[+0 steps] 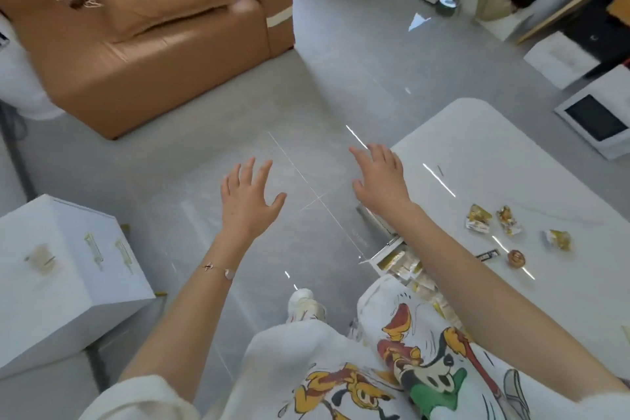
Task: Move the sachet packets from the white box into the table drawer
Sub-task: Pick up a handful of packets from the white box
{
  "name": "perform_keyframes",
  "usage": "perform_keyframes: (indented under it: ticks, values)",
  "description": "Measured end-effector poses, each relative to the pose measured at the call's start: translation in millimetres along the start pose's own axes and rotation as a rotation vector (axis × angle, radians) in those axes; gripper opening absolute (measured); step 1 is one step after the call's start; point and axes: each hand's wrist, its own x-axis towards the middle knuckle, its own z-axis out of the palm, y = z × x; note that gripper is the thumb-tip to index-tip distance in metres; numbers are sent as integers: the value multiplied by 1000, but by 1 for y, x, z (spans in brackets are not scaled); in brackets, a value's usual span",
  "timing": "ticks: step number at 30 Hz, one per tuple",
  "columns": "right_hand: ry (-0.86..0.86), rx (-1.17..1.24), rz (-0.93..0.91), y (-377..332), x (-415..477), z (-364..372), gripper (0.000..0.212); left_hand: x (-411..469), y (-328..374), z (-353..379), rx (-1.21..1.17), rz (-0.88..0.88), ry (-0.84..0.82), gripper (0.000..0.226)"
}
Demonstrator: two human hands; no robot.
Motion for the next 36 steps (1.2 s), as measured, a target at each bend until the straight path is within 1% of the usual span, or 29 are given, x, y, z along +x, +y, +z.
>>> perform_keyframes:
  ticks: [10,16,21,27,30,36]
  values:
    - [-73,-60,-312,-164,96,21,62,21,-119,-52,-56,-242,128,68]
    - [-133,-101,-514,-252,160,39,65,41,-185,-72,-41,-440,176,69]
    - [-194,-154,-712,-329,211,51,64,47,-247,-91,-73,-683,220,71]
    - [-250,-182,-987,-421,250,60,65,14,-312,-109,-84,-991,325,70]
    - [-282,-191,-1077,-466,259,70,65,-7,-334,-111,-95,-1129,354,71]
    - [-341,-208,-1223,-558,260,108,64,-46,-381,-114,-141,-1344,430,71]
